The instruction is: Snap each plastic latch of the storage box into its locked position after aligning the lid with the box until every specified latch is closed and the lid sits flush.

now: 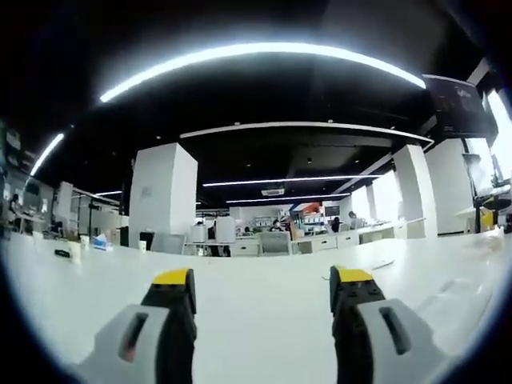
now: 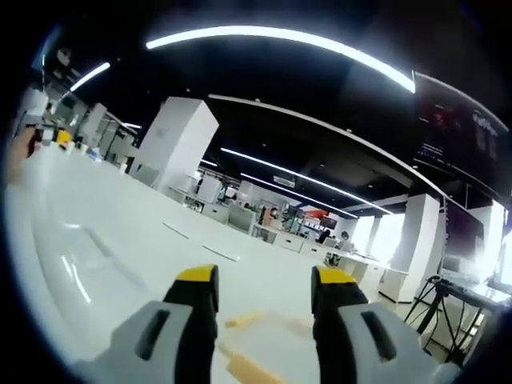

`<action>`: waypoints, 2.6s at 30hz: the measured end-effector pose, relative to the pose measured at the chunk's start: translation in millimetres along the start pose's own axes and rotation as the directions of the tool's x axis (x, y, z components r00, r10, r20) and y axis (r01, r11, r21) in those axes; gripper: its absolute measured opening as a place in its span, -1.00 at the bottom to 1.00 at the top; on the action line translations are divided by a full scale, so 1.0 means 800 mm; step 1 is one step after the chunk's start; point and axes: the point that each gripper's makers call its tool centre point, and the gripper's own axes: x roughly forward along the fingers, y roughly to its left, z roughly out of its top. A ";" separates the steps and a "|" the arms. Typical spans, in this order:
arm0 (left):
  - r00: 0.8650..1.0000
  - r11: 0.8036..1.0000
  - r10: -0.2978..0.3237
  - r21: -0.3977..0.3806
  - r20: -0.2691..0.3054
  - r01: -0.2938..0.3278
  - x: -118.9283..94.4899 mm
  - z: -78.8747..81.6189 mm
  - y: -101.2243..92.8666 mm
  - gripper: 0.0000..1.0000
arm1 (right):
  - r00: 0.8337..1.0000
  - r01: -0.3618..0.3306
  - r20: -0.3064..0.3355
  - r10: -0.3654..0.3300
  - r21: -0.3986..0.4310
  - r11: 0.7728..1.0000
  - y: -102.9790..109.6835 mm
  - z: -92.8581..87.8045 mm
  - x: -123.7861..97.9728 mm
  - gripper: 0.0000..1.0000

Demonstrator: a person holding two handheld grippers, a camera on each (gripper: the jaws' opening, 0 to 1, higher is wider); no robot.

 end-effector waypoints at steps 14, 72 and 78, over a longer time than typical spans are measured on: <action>0.995 0.996 -0.091 0.028 0.049 0.090 0.002 0.033 -0.022 0.39 | 1.000 0.012 -0.006 -0.012 -0.023 1.000 -0.002 -0.001 0.001 -0.07; 0.429 0.415 -0.877 0.109 -0.214 0.903 0.044 0.065 -0.450 0.44 | 0.989 0.148 -0.030 -0.147 0.016 0.989 -0.036 -0.011 -0.002 -0.07; 0.330 0.321 -0.908 0.077 -0.256 0.944 0.041 0.053 -0.487 0.42 | 0.988 0.154 -0.032 -0.153 0.012 0.988 -0.037 -0.012 -0.002 -0.07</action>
